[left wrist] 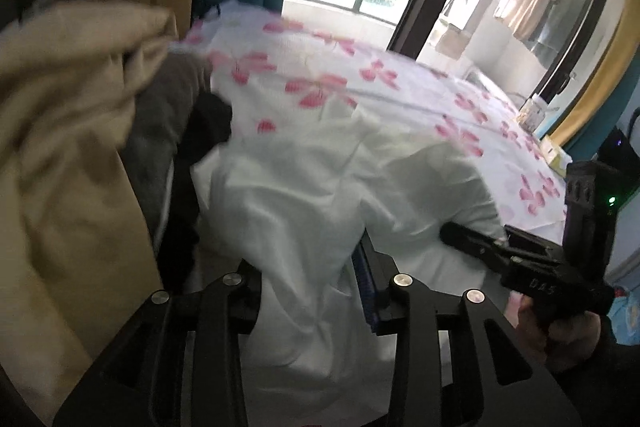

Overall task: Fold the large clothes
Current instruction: 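Lower the bundle beside the beige cloth and open both tools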

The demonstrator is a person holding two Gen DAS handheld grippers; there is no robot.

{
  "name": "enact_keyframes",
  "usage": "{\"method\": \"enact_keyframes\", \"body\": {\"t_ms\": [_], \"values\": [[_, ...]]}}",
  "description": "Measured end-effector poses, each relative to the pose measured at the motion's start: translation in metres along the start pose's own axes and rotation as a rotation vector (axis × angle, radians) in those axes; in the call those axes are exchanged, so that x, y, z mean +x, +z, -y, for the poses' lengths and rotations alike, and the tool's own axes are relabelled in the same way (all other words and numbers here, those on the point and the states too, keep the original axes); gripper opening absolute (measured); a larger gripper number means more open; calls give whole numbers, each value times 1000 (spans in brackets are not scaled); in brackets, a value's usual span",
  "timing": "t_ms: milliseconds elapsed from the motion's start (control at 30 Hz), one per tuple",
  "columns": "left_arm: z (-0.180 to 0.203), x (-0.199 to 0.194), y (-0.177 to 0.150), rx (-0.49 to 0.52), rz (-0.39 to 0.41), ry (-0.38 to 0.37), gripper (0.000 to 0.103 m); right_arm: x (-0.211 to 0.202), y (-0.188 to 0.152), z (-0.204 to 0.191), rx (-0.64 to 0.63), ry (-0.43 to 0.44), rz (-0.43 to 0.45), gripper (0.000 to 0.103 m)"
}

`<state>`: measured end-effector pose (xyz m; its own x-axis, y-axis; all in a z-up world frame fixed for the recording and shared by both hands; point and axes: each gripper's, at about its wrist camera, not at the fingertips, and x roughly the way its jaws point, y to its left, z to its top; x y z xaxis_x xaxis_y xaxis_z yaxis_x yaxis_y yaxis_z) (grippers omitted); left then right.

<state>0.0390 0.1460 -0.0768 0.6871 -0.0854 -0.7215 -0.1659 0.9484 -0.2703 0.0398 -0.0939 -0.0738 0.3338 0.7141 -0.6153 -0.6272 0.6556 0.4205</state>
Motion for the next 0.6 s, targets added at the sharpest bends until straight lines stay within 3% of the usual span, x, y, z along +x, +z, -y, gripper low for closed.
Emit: {"method": "enact_keyframes", "body": {"t_ms": [133,367,600], "values": [[2,-6,9,7,26,17,39,-14,8,0,-19,-32,41,61],[5,-5,16,7,30,15,39,-30,27,11,21,-32,76,66],[-15,13,15,-10,-12,104,39,-28,38,19,46,-52,96,66]]}}
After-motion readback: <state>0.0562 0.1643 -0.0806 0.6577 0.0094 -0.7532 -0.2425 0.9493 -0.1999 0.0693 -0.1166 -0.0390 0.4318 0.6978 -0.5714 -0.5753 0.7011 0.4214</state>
